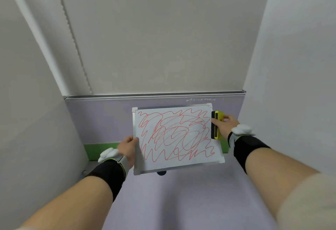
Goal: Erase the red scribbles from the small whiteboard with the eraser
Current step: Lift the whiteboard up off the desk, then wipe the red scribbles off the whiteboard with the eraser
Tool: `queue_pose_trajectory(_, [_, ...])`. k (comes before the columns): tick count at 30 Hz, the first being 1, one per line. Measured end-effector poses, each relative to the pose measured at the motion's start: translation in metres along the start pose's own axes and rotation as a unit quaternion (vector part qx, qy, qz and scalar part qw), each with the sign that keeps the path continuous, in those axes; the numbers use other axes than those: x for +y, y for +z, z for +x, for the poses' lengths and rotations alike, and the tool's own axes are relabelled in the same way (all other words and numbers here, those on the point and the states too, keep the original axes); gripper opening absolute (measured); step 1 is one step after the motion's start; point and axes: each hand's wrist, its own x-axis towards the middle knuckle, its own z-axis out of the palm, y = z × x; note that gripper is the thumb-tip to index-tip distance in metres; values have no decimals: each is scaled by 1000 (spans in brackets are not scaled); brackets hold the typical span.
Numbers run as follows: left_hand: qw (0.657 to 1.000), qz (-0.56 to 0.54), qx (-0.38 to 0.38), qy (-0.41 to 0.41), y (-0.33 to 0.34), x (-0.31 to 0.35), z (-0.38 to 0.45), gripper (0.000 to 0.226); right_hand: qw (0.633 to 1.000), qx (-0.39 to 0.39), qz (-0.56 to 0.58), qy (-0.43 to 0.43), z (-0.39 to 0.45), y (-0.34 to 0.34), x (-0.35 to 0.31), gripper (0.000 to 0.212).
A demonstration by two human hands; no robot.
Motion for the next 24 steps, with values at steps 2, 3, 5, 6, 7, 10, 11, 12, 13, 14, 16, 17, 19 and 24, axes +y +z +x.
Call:
queue_pose_trajectory(2, [1000,13,-2,11,6,10,-1,11,998,-1,5,-64,0,4,-32,62])
queue_pose_trajectory(3, [1000,20,-2,20,9,14,-1,10,995,-5,-7,-95,-1,8,-48,59])
queue_pose_trajectory(5, [999,33,-6,32,13,19,-2,9,985,1,-78,-155,-3,20,-76,52])
queue_pose_trajectory(6, [999,37,-8,37,15,21,-3,9,977,6,-128,-172,-5,28,-89,50])
queue_pose_trajectory(7, [998,41,-10,42,17,23,-3,10,968,6,-172,-181,-8,37,-101,50])
queue_pose_trajectory(10, [998,41,-15,45,23,24,-4,12,945,-23,-251,-211,-26,66,-126,61])
queue_pose_trajectory(11, [998,35,-17,43,25,24,-5,13,935,-36,-264,-232,-33,75,-130,65])
queue_pose_trajectory(12, [998,29,-20,45,27,24,-7,14,925,-49,-274,-257,-40,83,-132,68])
queue_pose_trajectory(13, [998,28,-22,48,29,24,-7,15,916,-60,-277,-283,-46,90,-133,69])
queue_pose_trajectory(14, [998,26,-22,51,31,25,-8,15,909,-71,-272,-308,-51,96,-133,67])
queue_pose_trajectory(16, [998,21,-23,59,33,27,-9,15,894,-83,-268,-350,-58,107,-131,60])
queue_pose_trajectory(17, [997,19,-24,64,34,28,-11,14,886,-78,-276,-365,-61,110,-130,56])
queue_pose_trajectory(19, [997,18,-24,76,37,31,-14,13,876,-62,-290,-381,-62,116,-128,53])
queue_pose_trajectory(24, [996,38,-26,79,34,40,-10,16,854,-73,-279,-432,-63,124,-121,57])
